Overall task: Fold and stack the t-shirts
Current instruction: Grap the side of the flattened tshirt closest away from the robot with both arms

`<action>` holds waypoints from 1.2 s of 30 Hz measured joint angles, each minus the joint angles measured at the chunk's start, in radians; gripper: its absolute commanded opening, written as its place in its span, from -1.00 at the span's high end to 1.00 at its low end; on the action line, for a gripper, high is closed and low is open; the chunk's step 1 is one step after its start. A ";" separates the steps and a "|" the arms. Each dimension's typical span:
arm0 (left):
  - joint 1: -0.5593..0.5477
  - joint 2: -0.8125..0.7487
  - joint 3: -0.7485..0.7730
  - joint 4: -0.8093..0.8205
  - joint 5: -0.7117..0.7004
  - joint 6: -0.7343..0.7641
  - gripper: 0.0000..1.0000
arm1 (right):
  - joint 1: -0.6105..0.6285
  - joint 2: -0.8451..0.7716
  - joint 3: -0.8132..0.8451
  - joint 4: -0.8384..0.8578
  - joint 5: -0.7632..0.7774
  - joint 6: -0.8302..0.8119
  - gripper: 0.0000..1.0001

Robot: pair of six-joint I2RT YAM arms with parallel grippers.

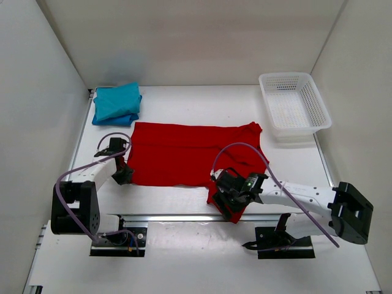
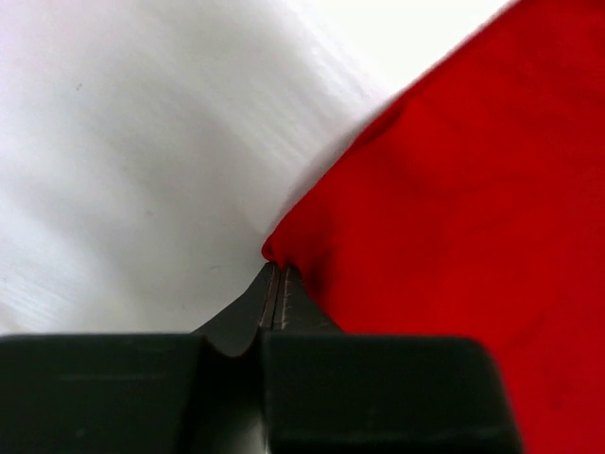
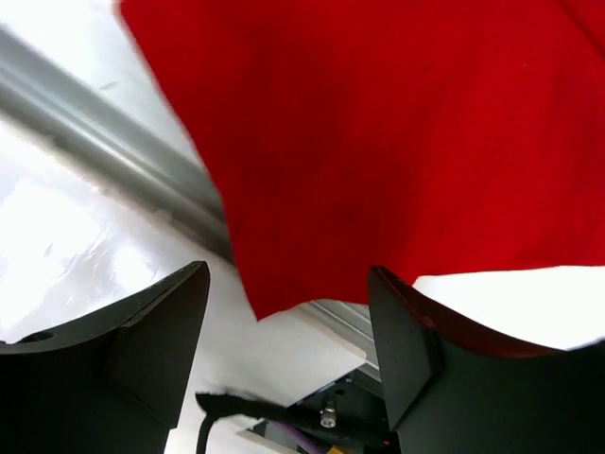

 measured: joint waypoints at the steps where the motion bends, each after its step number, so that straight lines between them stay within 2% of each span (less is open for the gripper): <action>1: -0.007 0.005 0.000 0.008 0.000 -0.002 1.00 | 0.002 0.013 -0.003 0.005 0.010 0.010 -0.25; 7: -0.017 0.010 0.000 0.048 0.003 0.001 1.00 | 0.016 0.079 -0.028 0.053 0.026 0.032 -0.22; 9: -0.023 0.010 0.000 0.056 0.003 0.003 1.00 | 0.024 0.106 -0.029 0.074 0.026 0.030 -0.12; 11: -0.030 0.010 0.000 0.062 0.002 0.005 1.00 | 0.032 0.130 -0.024 0.080 0.039 0.020 0.11; 12: -0.031 0.010 0.000 0.064 0.002 0.006 1.00 | 0.035 0.136 -0.022 0.081 0.047 0.016 0.15; 13: -0.031 0.010 0.000 0.064 -0.001 0.006 1.00 | 0.037 0.143 -0.018 0.080 0.060 0.014 0.30; 14: -0.031 0.010 0.000 0.064 -0.002 0.007 1.00 | 0.039 0.148 -0.015 0.080 0.066 0.011 0.56; 16: -0.031 0.006 0.000 0.065 -0.008 0.008 1.00 | 0.043 0.154 -0.007 0.080 0.084 0.015 0.93; 17: -0.031 0.002 -0.001 0.065 -0.009 0.008 1.00 | 0.043 0.154 -0.005 0.082 0.083 0.018 1.00; 21: -0.031 -0.021 -0.001 0.065 -0.011 0.008 1.00 | 0.013 0.108 -0.022 0.101 0.071 0.020 1.00; 26: -0.031 -0.032 0.007 0.064 -0.011 0.006 1.00 | -0.124 0.010 -0.018 0.107 0.051 -0.042 1.00; 36: -0.014 0.015 0.145 0.076 0.000 -0.016 1.00 | -0.423 0.037 0.174 0.132 0.025 -0.305 1.00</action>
